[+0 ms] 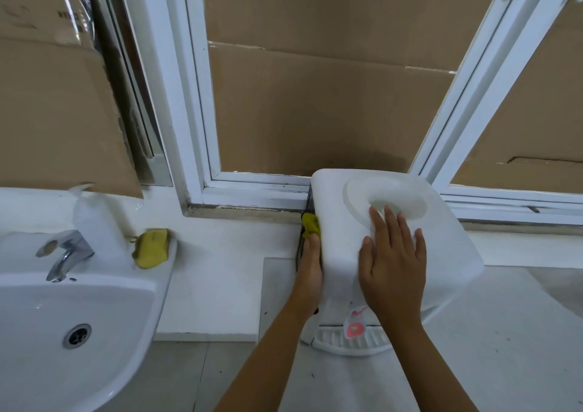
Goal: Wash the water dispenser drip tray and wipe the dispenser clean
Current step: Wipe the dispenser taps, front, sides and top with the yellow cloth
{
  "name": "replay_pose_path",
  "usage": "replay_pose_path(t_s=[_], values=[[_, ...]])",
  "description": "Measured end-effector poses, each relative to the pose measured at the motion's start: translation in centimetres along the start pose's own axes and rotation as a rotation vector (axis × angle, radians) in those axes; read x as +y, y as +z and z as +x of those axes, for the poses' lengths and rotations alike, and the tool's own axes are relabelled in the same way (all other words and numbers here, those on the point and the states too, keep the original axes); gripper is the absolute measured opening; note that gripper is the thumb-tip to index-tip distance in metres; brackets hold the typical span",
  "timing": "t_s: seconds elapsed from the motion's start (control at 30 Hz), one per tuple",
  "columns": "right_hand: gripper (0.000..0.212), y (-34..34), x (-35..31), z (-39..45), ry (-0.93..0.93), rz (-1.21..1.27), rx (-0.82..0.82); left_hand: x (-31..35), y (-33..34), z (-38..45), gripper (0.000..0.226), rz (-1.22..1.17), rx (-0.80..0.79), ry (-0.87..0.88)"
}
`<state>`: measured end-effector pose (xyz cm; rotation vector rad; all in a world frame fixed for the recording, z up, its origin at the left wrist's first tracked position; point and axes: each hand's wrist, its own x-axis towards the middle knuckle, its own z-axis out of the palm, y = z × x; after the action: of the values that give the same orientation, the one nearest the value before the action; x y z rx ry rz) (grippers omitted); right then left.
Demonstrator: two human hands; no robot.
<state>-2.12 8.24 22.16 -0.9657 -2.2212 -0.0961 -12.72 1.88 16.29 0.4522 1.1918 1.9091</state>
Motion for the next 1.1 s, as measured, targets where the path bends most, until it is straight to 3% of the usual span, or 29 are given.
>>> replay_pose_path(t_s=[0.13,0.23,0.33,0.47,0.7,0.83,0.97,1.03,1.1], values=[[0.055,-0.2,0.0,0.0,-0.011,-0.001,0.005,0.5,1.1,-2.0,0.094,0.055,0.035,0.112],[0.054,-0.1,0.1,0.0,-0.012,-0.003,-0.002,1.4,2.3,-2.2,0.050,0.199,0.079,0.232],[0.052,0.0,0.3,0.0,-0.012,-0.008,-0.010,1.2,2.8,-2.1,0.038,0.201,0.117,0.305],[0.053,0.1,0.3,0.1,-0.015,-0.010,-0.013,-1.1,1.6,-1.7,0.065,0.064,0.161,0.275],[0.050,0.3,0.4,0.1,-0.022,-0.014,-0.010,-7.9,-2.0,-1.4,0.087,0.036,0.290,-0.007],[0.051,0.3,0.4,0.1,-0.024,-0.009,-0.018,-12.6,-3.5,-0.5,0.061,0.082,0.369,-0.152],[0.053,0.1,0.5,0.2,-0.021,-0.006,-0.037,-15.0,-3.8,0.5,0.074,0.079,0.353,-0.165],[0.059,-0.1,0.5,0.2,-0.015,0.008,-0.056,-12.8,-3.1,-0.4,0.063,0.063,0.346,-0.120],[0.070,-0.3,0.5,0.2,-0.045,0.014,-0.093,-9.7,-2.5,-1.3,0.072,0.023,0.301,-0.096]])
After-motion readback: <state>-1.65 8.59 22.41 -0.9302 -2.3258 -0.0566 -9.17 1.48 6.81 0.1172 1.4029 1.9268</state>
